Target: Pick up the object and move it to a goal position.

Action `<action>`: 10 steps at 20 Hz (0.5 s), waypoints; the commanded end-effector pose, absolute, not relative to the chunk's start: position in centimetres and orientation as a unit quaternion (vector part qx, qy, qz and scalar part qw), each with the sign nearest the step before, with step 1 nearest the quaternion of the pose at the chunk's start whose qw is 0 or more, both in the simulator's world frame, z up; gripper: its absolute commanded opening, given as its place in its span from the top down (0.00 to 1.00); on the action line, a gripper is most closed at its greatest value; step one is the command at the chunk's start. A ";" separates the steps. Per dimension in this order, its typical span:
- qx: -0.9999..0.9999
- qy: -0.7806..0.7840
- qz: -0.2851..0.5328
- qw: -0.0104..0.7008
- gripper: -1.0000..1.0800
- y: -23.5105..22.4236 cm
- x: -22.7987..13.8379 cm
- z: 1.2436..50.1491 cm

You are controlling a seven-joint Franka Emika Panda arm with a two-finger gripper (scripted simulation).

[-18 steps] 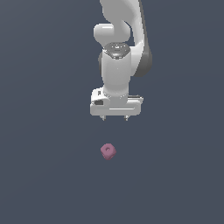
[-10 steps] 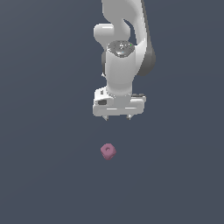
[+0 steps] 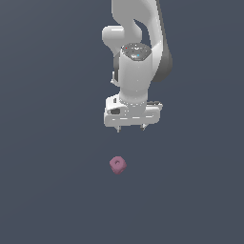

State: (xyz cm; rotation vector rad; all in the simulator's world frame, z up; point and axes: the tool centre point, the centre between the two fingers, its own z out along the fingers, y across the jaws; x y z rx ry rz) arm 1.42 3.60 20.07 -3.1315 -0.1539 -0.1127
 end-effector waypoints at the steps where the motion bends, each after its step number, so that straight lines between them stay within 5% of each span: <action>1: -0.998 -0.053 -0.035 0.002 0.04 3.5 1.6 19.9; 10: -0.994 -0.102 -0.029 -0.002 0.04 2.8 3.5 18.3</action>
